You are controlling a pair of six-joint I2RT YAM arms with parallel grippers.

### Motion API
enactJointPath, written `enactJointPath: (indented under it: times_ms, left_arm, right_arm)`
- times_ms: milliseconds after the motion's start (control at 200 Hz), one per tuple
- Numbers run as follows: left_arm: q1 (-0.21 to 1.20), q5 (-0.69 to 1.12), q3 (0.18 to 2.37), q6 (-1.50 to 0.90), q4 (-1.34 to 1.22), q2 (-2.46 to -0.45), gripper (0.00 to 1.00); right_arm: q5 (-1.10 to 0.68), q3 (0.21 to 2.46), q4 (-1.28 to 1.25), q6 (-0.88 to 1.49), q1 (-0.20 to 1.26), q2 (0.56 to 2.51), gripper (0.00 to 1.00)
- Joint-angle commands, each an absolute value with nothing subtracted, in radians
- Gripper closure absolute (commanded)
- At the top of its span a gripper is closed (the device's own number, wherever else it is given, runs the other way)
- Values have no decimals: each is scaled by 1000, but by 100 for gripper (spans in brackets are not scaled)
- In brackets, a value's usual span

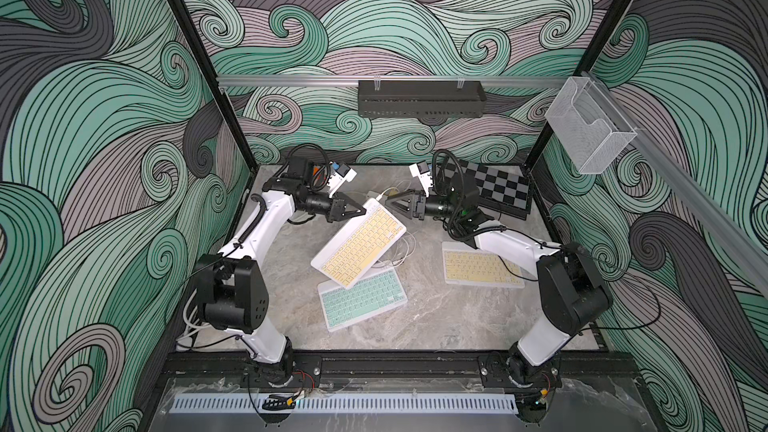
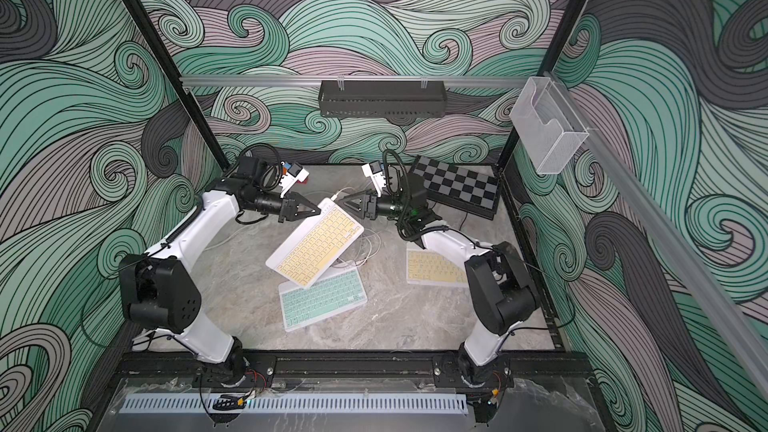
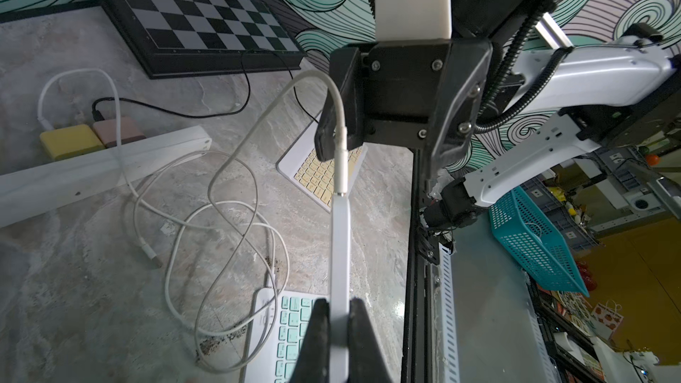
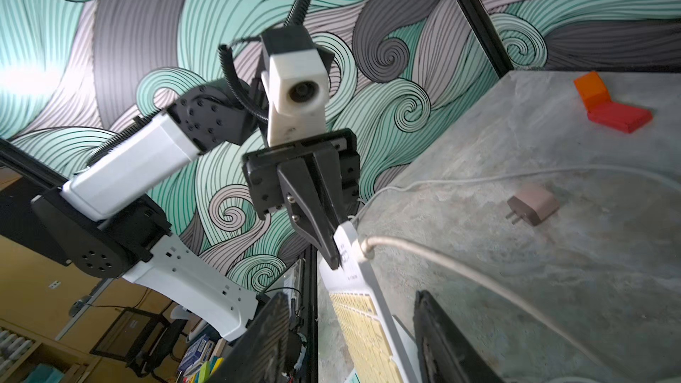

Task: Unplug the wireless keyboard
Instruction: Pick up the keyboard from the center of the board, then remove the power cord from the keyboard.

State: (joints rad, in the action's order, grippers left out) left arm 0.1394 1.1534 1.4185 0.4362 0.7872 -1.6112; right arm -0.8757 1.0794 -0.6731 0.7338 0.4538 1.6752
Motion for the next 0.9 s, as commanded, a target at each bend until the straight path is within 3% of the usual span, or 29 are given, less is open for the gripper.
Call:
enactJointPath:
  times_ms: [0, 345, 580, 710, 896]
  left_arm:
    - [160, 1285, 1420, 341, 672, -1560, 100]
    - [205, 1333, 1412, 305, 648, -1552, 100]
    - [206, 1328, 1407, 314, 661, -1553, 100]
    - [206, 1328, 1410, 314, 672, -1562, 100]
    - [207, 1324, 1413, 342, 715, -1578, 100]
  right_arm:
    - [-904, 1084, -784, 831, 448, 1668, 44]
    - [-929, 1088, -836, 852, 462, 1677, 49]
    - [-912, 1098, -850, 877, 462, 1679, 65]
    - [-905, 1090, -867, 889, 462, 1680, 66]
    - [-904, 1110, -889, 918, 462, 1697, 76]
